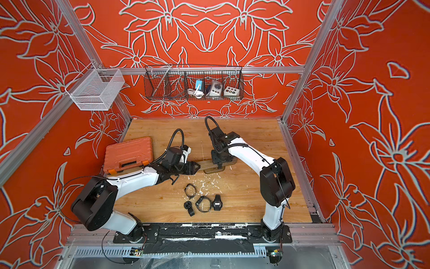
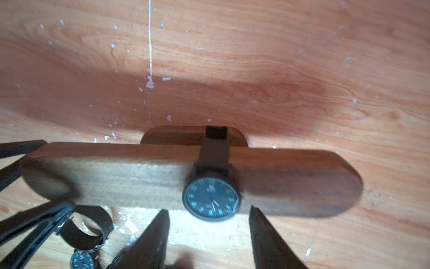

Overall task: Place watch on stand
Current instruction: Place the watch on the stand.

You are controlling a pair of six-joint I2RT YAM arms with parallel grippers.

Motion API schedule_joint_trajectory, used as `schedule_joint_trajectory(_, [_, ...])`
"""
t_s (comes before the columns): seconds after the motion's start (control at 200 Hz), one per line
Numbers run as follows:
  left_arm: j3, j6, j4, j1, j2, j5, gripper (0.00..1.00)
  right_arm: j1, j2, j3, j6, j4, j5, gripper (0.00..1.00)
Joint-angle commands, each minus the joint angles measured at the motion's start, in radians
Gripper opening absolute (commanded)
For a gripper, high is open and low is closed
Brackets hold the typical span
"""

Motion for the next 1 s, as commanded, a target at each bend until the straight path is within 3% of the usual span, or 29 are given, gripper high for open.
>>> schedule_joint_trajectory(0.0, [0.028, -0.019, -0.108, -0.006, -0.095, -0.077, 0.72, 0.002, -0.133, -0.053, 0.007, -0.018, 0.079, 0.63])
schedule_joint_trajectory(0.165, [-0.038, -0.090, -0.281, -0.006, -0.306, -0.203, 0.82, 0.008, -0.332, -0.232, -0.008, 0.053, 0.053, 0.65])
schedule_joint_trajectory(0.32, [-0.124, -0.128, -0.426, -0.006, -0.547, -0.265, 0.83, 0.045, -0.485, -0.397, 0.004, 0.099, 0.026, 0.65])
schedule_joint_trajectory(0.465, [-0.162, -0.180, -0.568, -0.006, -0.680, -0.266, 0.81, 0.095, -0.591, -0.506, 0.046, 0.100, 0.019, 0.65])
schedule_joint_trajectory(0.716, [-0.216, -0.255, -0.557, -0.026, -0.651, -0.099, 0.70, 0.115, -0.717, -0.630, 0.090, 0.176, 0.006, 0.63])
schedule_joint_trajectory(0.991, [-0.262, -0.363, -0.451, -0.169, -0.565, -0.135, 0.68, 0.120, -0.712, -0.652, 0.092, 0.216, -0.006, 0.62])
